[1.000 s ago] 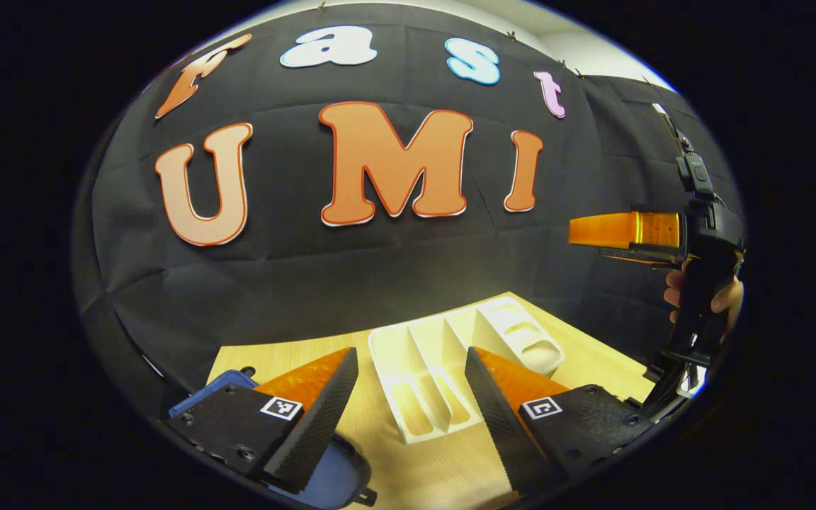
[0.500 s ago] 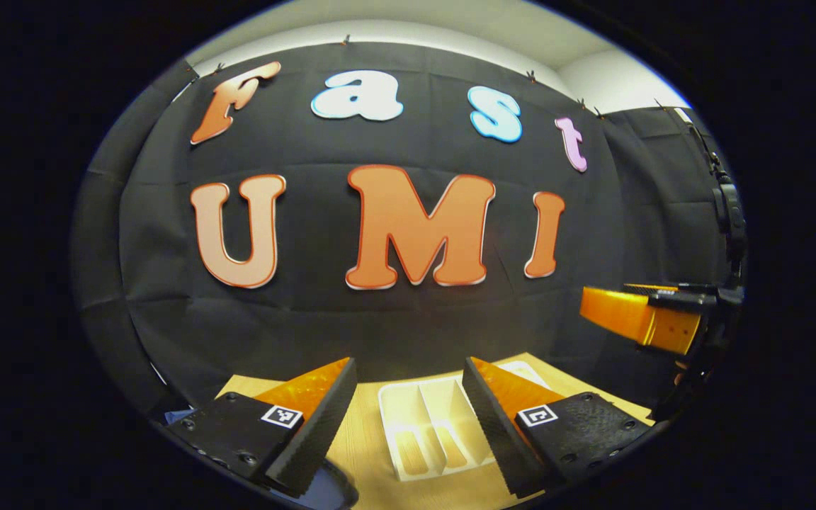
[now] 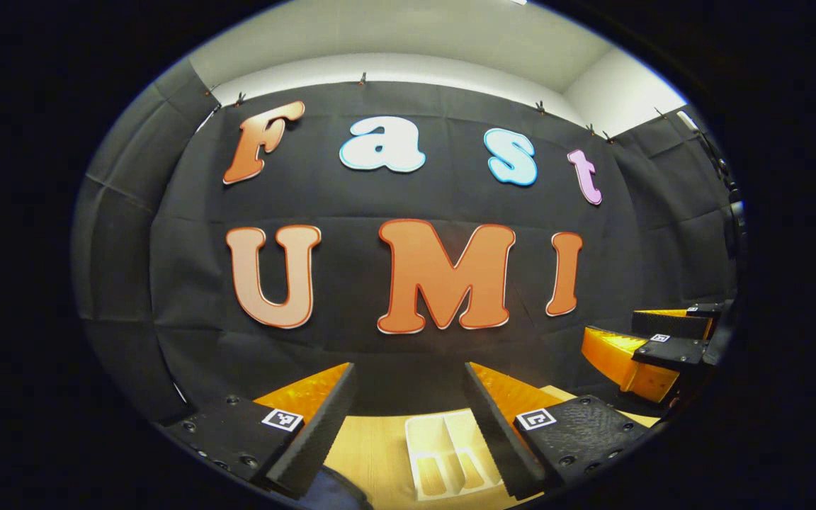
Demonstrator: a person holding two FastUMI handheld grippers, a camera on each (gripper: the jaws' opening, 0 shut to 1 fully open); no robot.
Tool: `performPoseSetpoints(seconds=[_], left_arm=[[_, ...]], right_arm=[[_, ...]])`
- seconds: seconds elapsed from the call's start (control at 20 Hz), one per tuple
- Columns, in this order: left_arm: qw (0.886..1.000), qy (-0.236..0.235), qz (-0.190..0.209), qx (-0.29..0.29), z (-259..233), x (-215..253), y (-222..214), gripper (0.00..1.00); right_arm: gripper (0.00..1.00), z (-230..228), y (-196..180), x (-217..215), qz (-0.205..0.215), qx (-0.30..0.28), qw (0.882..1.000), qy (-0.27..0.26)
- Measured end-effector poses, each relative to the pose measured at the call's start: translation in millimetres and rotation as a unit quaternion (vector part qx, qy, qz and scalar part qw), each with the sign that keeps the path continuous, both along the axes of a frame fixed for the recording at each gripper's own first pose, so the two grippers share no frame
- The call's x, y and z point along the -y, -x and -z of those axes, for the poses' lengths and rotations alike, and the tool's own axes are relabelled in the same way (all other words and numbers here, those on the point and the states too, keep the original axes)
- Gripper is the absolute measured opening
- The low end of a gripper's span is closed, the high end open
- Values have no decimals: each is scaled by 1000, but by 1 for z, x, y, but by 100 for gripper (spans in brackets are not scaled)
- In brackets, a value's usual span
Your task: Open the schoolbag, grab two books from the bookshelf and put them into the schoolbag.
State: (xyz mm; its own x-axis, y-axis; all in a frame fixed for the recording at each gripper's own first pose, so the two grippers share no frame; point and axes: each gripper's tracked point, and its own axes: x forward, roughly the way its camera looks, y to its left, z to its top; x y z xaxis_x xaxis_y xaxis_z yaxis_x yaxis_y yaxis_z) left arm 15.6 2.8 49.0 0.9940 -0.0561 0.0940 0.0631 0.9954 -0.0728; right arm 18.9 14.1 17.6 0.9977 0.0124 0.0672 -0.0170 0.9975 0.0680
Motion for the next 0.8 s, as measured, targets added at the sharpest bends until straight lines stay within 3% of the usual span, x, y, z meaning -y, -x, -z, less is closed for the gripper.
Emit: performPoseSetpoints(seconds=[0.15, 0.2, 0.5, 0.55, 0.6, 0.75, 0.8], left_arm=[[1000, -1, -4, 16, -14, -6, 6, 93], [1000, -2, -6, 23, -18, -9, 10, 93], [997, -3, -21, 71, -42, -21, 23, 93], [997, -2, -21, 72, -41, -22, 22, 94], [997, -2, -20, 74, -41, -23, 23, 94], [998, -22, -24, 62, -37, -23, 19, 94], [998, -22, -22, 58, -34, -23, 17, 94]], right_arm=[[100, 2, 5, -7, -2, 2, 1000, 5], [96, 0, 7, -7, 0, 6, 1000, 5], [96, -15, 14, -11, 11, 41, 999, 12], [89, -13, 14, -12, 10, 36, 999, 13], [96, -11, 15, -12, 9, 34, 999, 12], [96, -11, 15, -11, 13, 35, 999, 13], [82, -11, 13, -13, 14, 33, 999, 13]])
